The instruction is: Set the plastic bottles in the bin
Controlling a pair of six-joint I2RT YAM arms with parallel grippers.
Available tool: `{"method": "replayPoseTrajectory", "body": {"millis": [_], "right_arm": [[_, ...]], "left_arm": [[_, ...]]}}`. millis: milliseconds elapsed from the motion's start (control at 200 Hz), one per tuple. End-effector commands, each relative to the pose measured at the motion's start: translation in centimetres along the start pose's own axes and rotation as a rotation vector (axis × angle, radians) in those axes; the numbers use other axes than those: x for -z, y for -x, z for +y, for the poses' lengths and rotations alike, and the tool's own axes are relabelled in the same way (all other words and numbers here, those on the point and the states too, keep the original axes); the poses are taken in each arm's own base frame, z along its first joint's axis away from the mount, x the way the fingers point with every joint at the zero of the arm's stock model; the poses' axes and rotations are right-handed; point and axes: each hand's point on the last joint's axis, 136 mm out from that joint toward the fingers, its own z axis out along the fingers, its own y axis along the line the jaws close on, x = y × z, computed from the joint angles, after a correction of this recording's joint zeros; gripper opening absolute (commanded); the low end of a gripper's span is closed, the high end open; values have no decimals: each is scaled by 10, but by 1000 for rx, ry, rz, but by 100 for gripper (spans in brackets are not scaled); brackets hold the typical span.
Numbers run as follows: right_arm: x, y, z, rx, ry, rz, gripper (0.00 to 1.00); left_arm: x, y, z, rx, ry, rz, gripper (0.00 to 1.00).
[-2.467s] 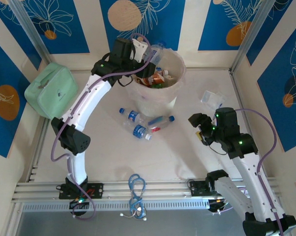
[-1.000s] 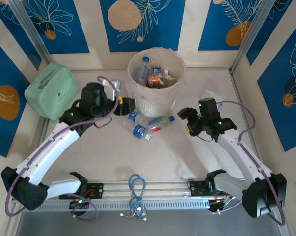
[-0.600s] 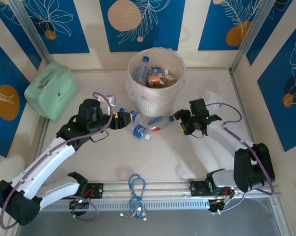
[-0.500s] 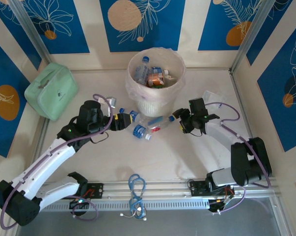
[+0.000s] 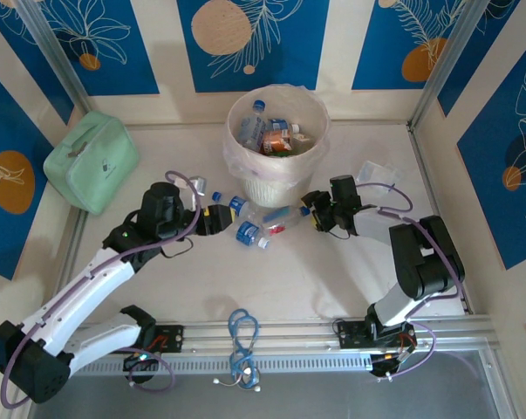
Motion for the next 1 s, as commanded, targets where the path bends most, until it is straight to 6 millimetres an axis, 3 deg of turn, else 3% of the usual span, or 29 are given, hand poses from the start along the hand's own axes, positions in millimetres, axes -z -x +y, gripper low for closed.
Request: {"method": "replayPoseTrajectory", "body": {"millis": [0, 605, 995], "right_arm": [[-7, -1, -4, -9, 3, 2, 57], [-21, 3, -12, -32, -21, 0, 45], [-11, 3, -15, -35, -14, -18, 30]], "left_arm": [[3, -2, -5, 14, -34, -1, 69], [3, -7, -4, 15, -34, 14, 68], [2, -9, -4, 17, -31, 21, 68]]}}
